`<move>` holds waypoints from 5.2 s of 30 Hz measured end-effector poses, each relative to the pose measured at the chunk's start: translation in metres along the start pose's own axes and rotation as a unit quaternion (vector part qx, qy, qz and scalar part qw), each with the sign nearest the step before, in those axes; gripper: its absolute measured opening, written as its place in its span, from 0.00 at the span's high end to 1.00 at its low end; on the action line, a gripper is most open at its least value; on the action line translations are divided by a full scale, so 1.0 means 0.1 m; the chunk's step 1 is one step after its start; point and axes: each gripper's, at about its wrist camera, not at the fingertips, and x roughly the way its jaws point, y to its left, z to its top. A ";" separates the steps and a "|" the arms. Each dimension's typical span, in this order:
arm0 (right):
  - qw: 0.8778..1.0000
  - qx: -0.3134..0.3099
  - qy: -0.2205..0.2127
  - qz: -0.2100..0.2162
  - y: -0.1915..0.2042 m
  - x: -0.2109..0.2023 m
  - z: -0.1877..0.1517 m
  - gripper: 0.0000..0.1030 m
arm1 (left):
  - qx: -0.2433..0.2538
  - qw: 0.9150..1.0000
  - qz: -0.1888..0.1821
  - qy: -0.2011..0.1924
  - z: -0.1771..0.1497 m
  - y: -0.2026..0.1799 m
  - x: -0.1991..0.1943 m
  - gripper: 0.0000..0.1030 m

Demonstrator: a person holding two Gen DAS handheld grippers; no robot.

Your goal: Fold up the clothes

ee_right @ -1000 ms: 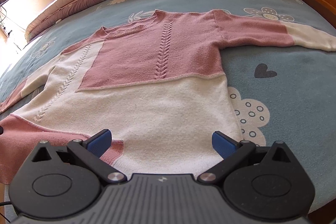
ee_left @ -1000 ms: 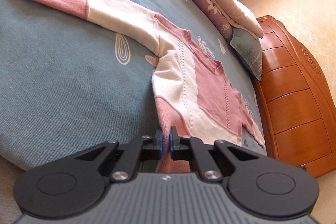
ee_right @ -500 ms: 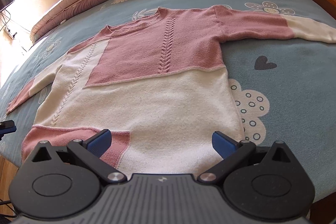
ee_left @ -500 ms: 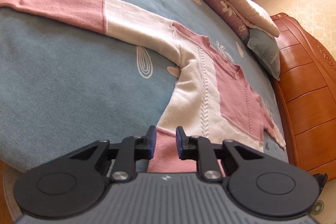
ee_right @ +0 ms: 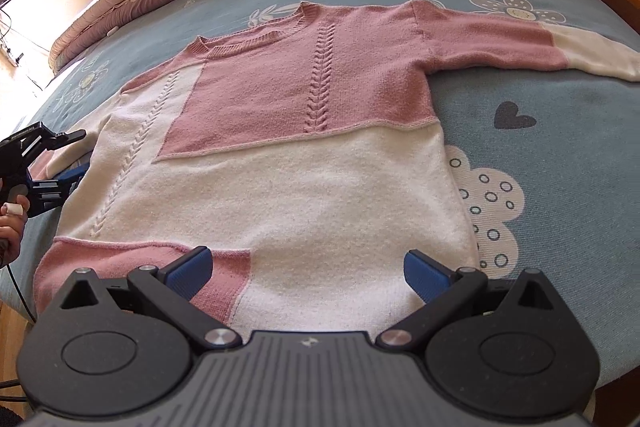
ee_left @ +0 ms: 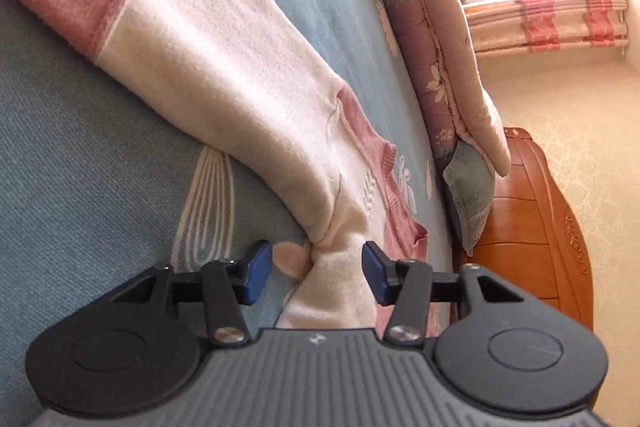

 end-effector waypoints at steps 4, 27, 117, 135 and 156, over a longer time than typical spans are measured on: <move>1.000 0.008 0.011 -0.016 -0.07 0.11 0.04 0.00 | -0.001 0.999 0.024 -0.031 0.08 -0.04 0.13 0.66; 0.996 -0.055 0.029 -0.062 0.08 0.37 0.00 0.00 | 0.217 0.968 0.102 0.081 -0.41 -1.00 0.48 0.48; 0.990 -0.137 0.011 0.011 0.43 0.18 -0.13 0.00 | 0.349 0.911 0.126 0.181 -1.49 -1.05 0.03 0.12; 0.870 -0.492 0.008 -0.023 0.79 -0.31 -1.08 0.00 | 0.731 0.644 0.146 0.172 -2.83 -1.16 -0.77 0.11; 0.837 -0.511 -0.180 -0.075 0.95 -0.66 -0.91 0.00 | 0.718 0.668 0.128 0.148 -2.98 -1.20 -0.96 0.11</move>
